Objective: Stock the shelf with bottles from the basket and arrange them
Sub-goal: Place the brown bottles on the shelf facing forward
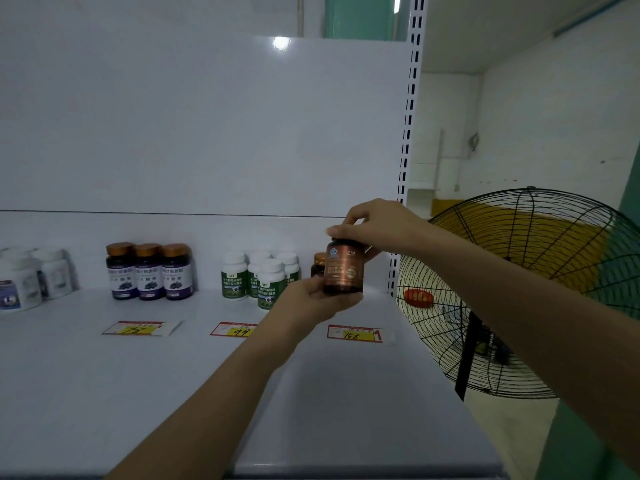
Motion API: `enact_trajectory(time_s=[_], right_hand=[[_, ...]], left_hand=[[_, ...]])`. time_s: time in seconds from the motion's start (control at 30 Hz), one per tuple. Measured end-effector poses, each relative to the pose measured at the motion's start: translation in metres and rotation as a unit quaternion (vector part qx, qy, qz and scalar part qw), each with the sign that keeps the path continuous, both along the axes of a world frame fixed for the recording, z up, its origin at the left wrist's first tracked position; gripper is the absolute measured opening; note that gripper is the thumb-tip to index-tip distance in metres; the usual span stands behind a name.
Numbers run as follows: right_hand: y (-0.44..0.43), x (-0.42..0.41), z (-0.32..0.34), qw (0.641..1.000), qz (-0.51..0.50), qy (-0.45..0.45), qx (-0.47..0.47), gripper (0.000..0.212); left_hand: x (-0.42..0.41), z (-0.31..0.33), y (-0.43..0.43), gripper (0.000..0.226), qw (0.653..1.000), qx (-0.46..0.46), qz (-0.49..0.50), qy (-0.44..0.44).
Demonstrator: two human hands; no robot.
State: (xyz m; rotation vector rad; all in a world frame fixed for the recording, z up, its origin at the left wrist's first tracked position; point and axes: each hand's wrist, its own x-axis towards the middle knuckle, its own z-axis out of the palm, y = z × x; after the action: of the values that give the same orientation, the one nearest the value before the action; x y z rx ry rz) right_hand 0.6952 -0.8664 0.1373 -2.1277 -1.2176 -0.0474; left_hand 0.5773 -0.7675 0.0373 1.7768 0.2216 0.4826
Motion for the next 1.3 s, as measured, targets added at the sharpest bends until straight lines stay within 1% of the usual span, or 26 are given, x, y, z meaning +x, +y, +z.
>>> enact_trajectory(time_s=[0.07, 0.13, 0.2, 0.23, 0.27, 0.37, 0.43, 0.5, 0.57, 0.6, 0.67, 0.7, 0.73, 0.77, 0.83, 0.87, 0.9, 0.93, 0.97, 1.0, 1.07, 1.1, 1.13, 1.2, 1.27, 1.3], right_hand=[[-0.002, -0.001, 0.001, 1.0, 0.015, 0.021, -0.005, 0.034], [-0.004, -0.003, 0.002, 0.994, 0.061, 0.096, -0.006, 0.028], [-0.006, -0.005, 0.005, 0.974, 0.11, 0.199, 0.003, 0.026], [-0.007, -0.006, 0.006, 0.965, 0.122, 0.231, 0.003, 0.026], [-0.007, -0.007, 0.007, 0.965, 0.119, 0.233, -0.008, 0.028], [-0.003, -0.009, 0.008, 0.99, 0.053, 0.116, -0.066, 0.047], [-0.002, -0.01, 0.01, 0.995, 0.035, 0.087, -0.041, 0.047], [-0.003, -0.009, 0.012, 0.993, 0.064, 0.098, -0.015, 0.037], [-0.006, -0.008, 0.015, 0.986, 0.1, 0.133, -0.003, 0.03], [-0.008, -0.008, 0.015, 0.983, 0.113, 0.148, 0.001, 0.028], [-0.011, -0.009, 0.014, 0.976, 0.134, 0.172, 0.009, 0.026], [-0.011, -0.009, 0.014, 0.971, 0.144, 0.189, 0.013, 0.026], [-0.012, -0.011, 0.013, 0.967, 0.151, 0.203, 0.015, 0.026], [-0.011, -0.012, 0.012, 0.967, 0.152, 0.203, 0.007, 0.027], [-0.007, -0.017, 0.008, 0.981, 0.124, 0.148, -0.025, 0.037], [-0.005, -0.019, 0.006, 0.988, 0.103, 0.112, -0.032, 0.043], [-0.002, -0.02, 0.005, 0.992, 0.089, 0.092, -0.022, 0.045], [-0.001, -0.021, 0.005, 0.991, 0.087, 0.096, -0.001, 0.043], [-0.002, -0.02, 0.006, 0.988, 0.099, 0.116, 0.02, 0.039], [-0.003, -0.018, 0.008, 0.983, 0.115, 0.14, 0.036, 0.035], [-0.009, -0.015, 0.01, 0.97, 0.147, 0.19, 0.047, 0.028], [-0.011, -0.013, 0.01, 0.962, 0.163, 0.213, 0.046, 0.027], [-0.012, -0.012, 0.009, 0.956, 0.177, 0.232, 0.042, 0.027], [-0.012, -0.013, 0.005, 0.949, 0.19, 0.249, 0.031, 0.029], [-0.01, -0.016, 0.001, 0.954, 0.181, 0.24, 0.016, 0.032], [-0.008, -0.018, 0.0, 0.961, 0.169, 0.219, 0.011, 0.035]], left_hand=[[-0.002, 0.002, 0.001, 0.035, 0.999, -0.022, -0.038, 0.004], [-0.004, 0.003, 0.002, 0.033, 0.997, -0.041, -0.062, 0.008], [-0.005, 0.005, 0.003, 0.032, 0.998, -0.038, -0.042, 0.012], [-0.004, 0.007, 0.002, 0.037, 1.0, -0.02, -0.012, 0.012], [-0.004, 0.008, 0.0, 0.043, 1.0, 0.008, 0.026, 0.012], [-0.004, 0.012, -0.009, 0.052, 0.988, 0.083, 0.127, -0.001], [-0.005, 0.012, -0.012, 0.057, 0.985, 0.088, 0.145, -0.006], [-0.007, 0.01, -0.008, 0.066, 0.991, 0.041, 0.124, -0.009], [-0.01, 0.009, -0.002, 0.075, 0.995, -0.081, 0.048, -0.027], [-0.013, 0.009, 0.0, 0.076, 0.988, -0.148, 0.003, -0.037], [-0.018, 0.01, 0.004, 0.067, 0.968, -0.234, -0.075, -0.049], [-0.019, 0.011, 0.005, 0.059, 0.963, -0.246, -0.099, -0.052], [-0.019, 0.011, 0.007, 0.052, 0.965, -0.236, -0.106, -0.053], [-0.018, 0.01, 0.007, 0.051, 0.972, -0.207, -0.093, -0.054], [-0.014, 0.007, 0.006, 0.061, 0.997, -0.073, -0.003, -0.04], [-0.011, 0.006, 0.006, 0.067, 0.998, 0.0, 0.052, -0.028], [-0.009, 0.006, 0.005, 0.07, 0.994, 0.038, 0.098, -0.021], [-0.008, 0.005, 0.005, 0.073, 0.992, 0.046, 0.112, -0.018], [-0.008, 0.004, 0.006, 0.075, 0.995, 0.028, 0.095, -0.025], [-0.009, 0.004, 0.01, 0.075, 0.998, -0.021, 0.052, -0.033], [-0.016, 0.007, 0.011, 0.063, 0.988, -0.14, -0.044, -0.041], [-0.019, 0.009, 0.012, 0.056, 0.984, -0.159, -0.073, -0.032], [-0.02, 0.008, 0.015, 0.055, 0.985, -0.15, -0.08, -0.022], [-0.019, 0.005, 0.016, 0.062, 0.992, -0.111, -0.062, -0.022], [-0.017, 0.004, 0.011, 0.068, 0.999, -0.045, 0.008, -0.024], [-0.016, 0.005, 0.008, 0.068, 0.998, 0.003, 0.057, -0.021]])
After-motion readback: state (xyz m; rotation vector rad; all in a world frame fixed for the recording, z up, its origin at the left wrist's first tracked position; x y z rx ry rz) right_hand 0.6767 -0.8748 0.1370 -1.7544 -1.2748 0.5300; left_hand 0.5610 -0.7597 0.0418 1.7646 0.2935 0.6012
